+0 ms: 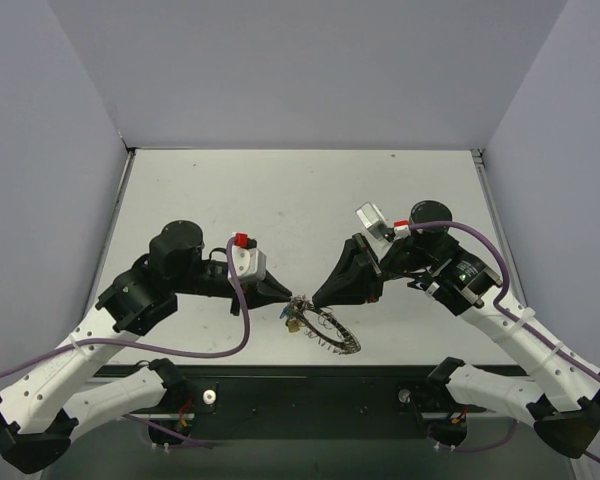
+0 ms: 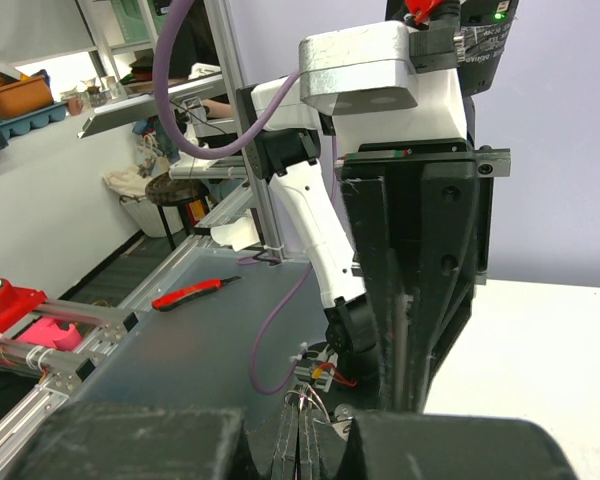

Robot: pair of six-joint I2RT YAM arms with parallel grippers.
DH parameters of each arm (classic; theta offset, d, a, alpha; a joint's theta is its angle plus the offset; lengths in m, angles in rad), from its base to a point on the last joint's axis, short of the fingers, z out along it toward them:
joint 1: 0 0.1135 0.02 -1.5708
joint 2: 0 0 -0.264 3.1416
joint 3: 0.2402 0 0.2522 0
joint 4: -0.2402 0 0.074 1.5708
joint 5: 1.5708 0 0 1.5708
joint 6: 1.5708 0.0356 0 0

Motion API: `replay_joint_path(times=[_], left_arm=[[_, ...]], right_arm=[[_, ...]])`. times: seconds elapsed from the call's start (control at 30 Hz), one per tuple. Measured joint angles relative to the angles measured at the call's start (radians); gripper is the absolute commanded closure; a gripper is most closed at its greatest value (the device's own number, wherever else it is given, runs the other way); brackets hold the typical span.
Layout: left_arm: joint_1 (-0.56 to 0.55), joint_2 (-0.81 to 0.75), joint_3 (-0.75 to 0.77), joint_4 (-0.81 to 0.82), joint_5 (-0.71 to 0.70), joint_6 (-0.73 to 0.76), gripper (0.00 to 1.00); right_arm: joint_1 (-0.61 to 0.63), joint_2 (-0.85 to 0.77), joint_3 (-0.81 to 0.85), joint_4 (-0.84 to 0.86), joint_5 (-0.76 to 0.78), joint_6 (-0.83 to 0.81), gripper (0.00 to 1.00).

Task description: Put the keys on the keyring

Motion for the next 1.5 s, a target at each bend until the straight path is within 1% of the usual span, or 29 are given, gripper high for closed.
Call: replay_joint_path(times=[0.03,0.1,0.2,0.5,0.67,0.77,0.8,0.87,0.9,0.97,1.0,1.03,1.07,1.27,1.47,1.5], left_arm=[[0.0,-0.003,0.0,0.0,-0.001,0.001,0.56],[0.0,-0.01,0.0,-0.003,-0.005,0.003,0.5],[0.0,-0.017,0.0,-0.008,-0.007,0.005,0.48],[0.0,0.003,0.0,-0.008,0.01,0.006,0.46],[0.0,0.028,0.0,-0.007,0.019,0.005,0.48],[0.0,0.029,0.0,-0.006,0.02,0.005,0.53],[0.0,0.029,0.0,-0.005,0.021,0.004,0.6],[0.0,0.03,0.0,0.0,0.023,0.0,0.67],[0.0,0.031,0.0,0.005,0.024,-0.003,0.74],[0.0,0.031,0.0,0.019,0.028,-0.01,0.83],[0.0,0.032,0.0,0.027,0.031,-0.014,0.94],[0.0,0.033,0.0,0.032,0.032,-0.015,0.99],[0.0,0.034,0.0,0.033,0.035,-0.018,1.0],[-0.006,0.039,0.0,0.029,0.033,-0.02,1.0],[-0.008,-0.002,0.0,0.007,-0.037,-0.019,1.0],[-0.008,-0.014,0.0,0.003,-0.055,-0.019,1.0]], right_arm=[[0.0,0.0,0.0,0.0,0.0,0.0,1.0],[0.0,0.0,0.0,0.0,0.0,0.0,1.0],[0.0,0.0,0.0,0.0,0.0,0.0,1.0],[0.0,0.0,0.0,0.0,0.0,0.0,1.0],[0.0,0.0,0.0,0.0,0.0,0.0,1.0],[0.0,0.0,0.0,0.0,0.0,0.0,1.0],[0.0,0.0,0.0,0.0,0.0,0.0,1.0],[0.0,0.0,0.0,0.0,0.0,0.0,1.0],[0.0,0.0,0.0,0.0,0.0,0.0,1.0],[0.0,0.001,0.0,0.0,0.0,0.0,1.0],[0.0,0.002,0.0,0.0,0.0,0.0,1.0],[0.0,0.002,0.0,0.0,0.0,0.0,1.0],[0.0,0.002,0.0,0.0,0.0,0.0,1.0],[-0.006,0.002,0.0,0.003,0.001,0.0,1.0],[-0.007,0.002,0.0,0.005,0.019,-0.004,1.0],[-0.007,0.002,0.0,0.004,0.024,-0.004,0.93]])
